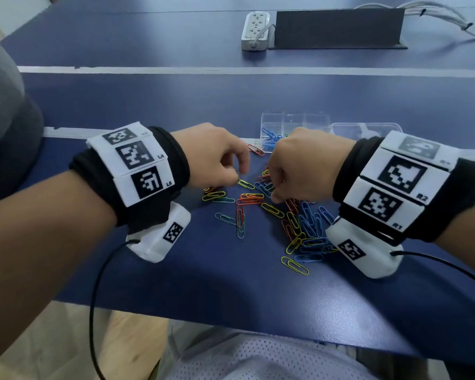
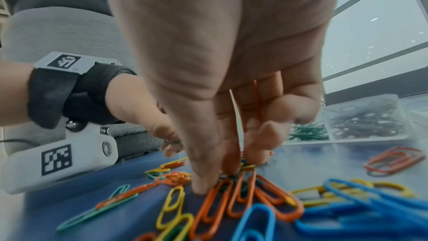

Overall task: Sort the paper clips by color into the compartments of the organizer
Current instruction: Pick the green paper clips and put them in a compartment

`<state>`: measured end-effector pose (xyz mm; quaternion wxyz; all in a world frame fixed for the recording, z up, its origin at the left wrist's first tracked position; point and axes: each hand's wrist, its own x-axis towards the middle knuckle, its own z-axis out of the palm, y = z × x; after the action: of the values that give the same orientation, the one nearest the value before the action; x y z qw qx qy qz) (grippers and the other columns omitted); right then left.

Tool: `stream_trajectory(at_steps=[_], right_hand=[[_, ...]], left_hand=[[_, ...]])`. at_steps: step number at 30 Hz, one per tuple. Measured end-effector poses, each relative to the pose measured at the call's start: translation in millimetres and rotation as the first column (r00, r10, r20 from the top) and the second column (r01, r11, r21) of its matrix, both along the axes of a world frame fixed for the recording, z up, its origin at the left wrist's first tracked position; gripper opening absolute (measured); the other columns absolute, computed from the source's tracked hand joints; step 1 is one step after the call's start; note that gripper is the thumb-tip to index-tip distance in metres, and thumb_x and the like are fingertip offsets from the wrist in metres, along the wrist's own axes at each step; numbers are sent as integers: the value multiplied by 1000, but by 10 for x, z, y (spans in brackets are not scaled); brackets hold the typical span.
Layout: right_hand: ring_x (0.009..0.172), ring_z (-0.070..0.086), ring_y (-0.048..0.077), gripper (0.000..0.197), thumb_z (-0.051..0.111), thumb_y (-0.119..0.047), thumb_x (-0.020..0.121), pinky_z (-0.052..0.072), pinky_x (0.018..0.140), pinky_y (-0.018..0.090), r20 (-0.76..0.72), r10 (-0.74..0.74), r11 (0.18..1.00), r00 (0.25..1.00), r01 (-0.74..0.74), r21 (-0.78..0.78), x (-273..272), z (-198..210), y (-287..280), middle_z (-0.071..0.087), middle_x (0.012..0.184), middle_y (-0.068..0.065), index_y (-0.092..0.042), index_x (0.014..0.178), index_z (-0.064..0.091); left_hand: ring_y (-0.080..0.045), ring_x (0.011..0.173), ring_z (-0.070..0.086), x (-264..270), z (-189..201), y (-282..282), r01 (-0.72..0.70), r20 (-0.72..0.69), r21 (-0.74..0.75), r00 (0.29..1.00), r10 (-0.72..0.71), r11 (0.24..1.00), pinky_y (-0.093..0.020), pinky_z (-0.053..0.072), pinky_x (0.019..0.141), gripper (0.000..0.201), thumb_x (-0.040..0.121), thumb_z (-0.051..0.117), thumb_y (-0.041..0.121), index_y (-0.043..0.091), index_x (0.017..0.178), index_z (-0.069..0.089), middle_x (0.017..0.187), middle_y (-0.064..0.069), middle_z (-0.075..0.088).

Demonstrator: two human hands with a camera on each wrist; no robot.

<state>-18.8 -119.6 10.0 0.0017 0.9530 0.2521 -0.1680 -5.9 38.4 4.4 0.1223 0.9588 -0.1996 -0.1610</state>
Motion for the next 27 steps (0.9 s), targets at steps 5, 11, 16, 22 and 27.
stream_trajectory(at_steps=[5,11,16,22,27], right_hand=[[66,47,27,23,59,-27,79,38,52,24,53,31,1000,998,-31,4,-24,-8,-1,40,54,1,-11,63,61],[73,53,30,13,55,-23,78,38,61,27,118,31,991,993,-46,125,-2,13,-17,51,65,3,-16,78,66],[72,51,28,29,46,-20,80,47,69,31,83,230,952,970,-242,189,-150,62,21,56,66,2,-29,96,68],[95,61,31,29,44,-23,83,54,77,38,32,383,921,923,-384,72,-320,17,137,63,105,1,-30,99,68],[97,60,33,19,51,-28,86,43,63,34,86,457,886,885,-444,-130,-325,-53,249,59,114,2,-21,100,62]], left_hand=[[-2,59,50,-53,-31,65,-10,-24,42,1000,11,999,-22,40,66,13,78,50,17,26,73,58,61,11,57],[-6,57,48,-117,-74,78,49,-65,75,997,-45,996,-19,37,56,2,76,58,26,25,74,57,60,7,55],[-15,67,51,-82,-115,95,103,3,159,994,-105,982,-20,34,54,11,76,66,32,26,68,62,73,2,61],[-9,54,44,-109,-122,68,121,40,158,991,-129,980,-14,28,50,37,74,63,25,27,48,36,60,6,49],[-5,52,44,-141,-58,124,47,46,103,998,-52,994,-15,32,48,26,71,66,24,26,55,46,53,8,49]])
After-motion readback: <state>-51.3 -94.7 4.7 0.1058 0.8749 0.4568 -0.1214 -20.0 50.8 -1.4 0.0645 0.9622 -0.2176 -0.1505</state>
